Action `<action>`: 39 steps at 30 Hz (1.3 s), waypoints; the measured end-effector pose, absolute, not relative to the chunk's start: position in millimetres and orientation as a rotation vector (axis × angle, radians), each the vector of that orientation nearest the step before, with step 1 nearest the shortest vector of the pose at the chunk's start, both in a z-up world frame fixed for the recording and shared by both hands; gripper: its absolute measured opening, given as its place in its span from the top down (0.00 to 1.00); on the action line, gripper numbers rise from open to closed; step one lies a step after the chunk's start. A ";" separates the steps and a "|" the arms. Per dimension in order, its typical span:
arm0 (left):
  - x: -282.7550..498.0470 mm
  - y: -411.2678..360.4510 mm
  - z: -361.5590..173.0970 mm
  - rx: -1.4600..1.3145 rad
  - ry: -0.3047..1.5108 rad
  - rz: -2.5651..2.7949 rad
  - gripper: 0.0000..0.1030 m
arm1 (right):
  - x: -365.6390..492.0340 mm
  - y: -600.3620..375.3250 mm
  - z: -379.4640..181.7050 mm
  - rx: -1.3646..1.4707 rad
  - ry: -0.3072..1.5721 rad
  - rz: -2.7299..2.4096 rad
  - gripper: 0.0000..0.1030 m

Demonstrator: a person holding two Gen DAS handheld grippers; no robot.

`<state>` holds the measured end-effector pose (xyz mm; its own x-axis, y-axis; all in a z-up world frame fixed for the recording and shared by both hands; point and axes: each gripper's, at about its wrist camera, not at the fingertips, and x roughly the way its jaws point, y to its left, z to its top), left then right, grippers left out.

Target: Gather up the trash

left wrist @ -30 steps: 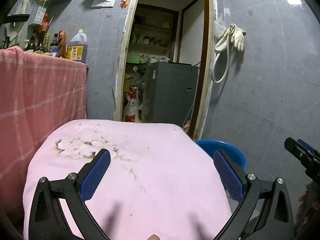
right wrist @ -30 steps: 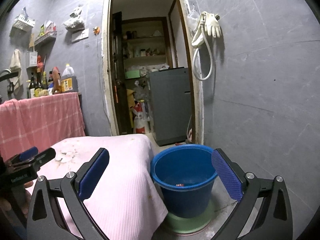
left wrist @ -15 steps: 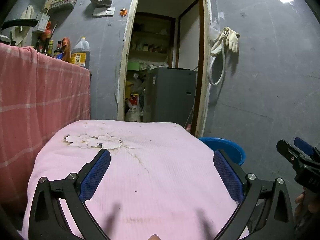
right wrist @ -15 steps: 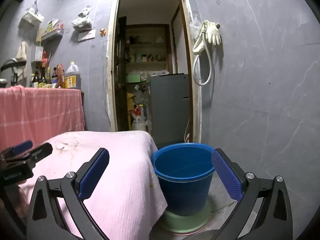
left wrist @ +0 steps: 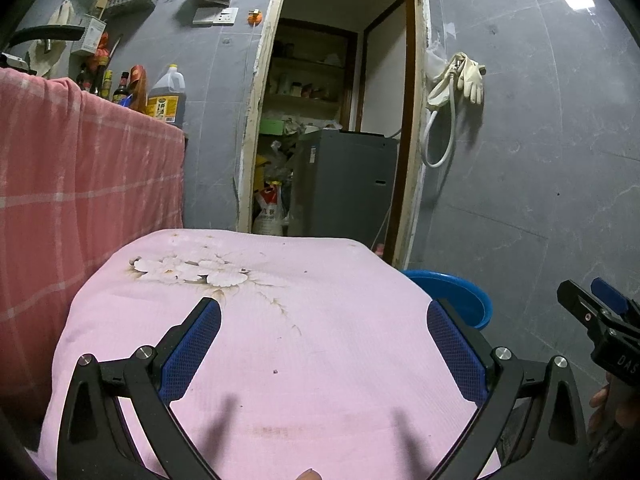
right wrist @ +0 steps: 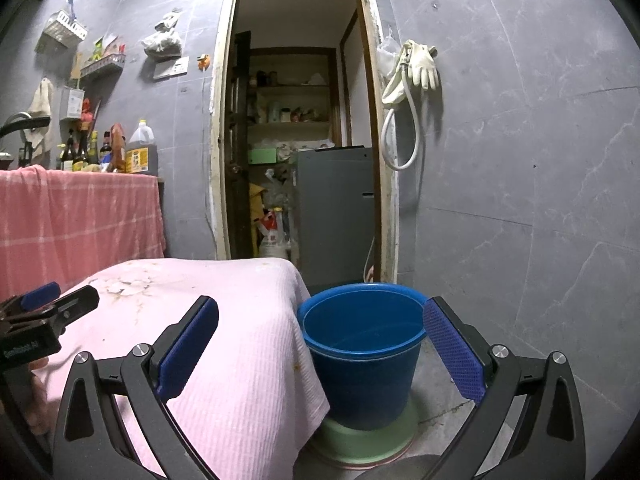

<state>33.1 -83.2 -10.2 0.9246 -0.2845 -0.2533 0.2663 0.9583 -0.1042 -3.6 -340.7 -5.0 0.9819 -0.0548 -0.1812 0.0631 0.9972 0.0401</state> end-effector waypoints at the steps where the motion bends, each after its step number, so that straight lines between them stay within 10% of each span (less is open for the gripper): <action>1: 33.8 -83.4 -9.4 -0.069 0.269 -0.282 0.02 | -3.6 -340.9 -5.1 0.046 0.181 -0.059 0.00; 39: 31.6 -82.4 -9.2 -0.076 0.268 -0.279 0.02 | -5.2 -340.5 -5.0 0.054 0.177 -0.059 0.00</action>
<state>31.6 -82.4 -9.2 0.9261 -0.2819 -0.2506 0.2619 0.9587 -0.1106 -5.2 -340.5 -5.0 0.9827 -0.0535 -0.1772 0.0631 0.9968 0.0489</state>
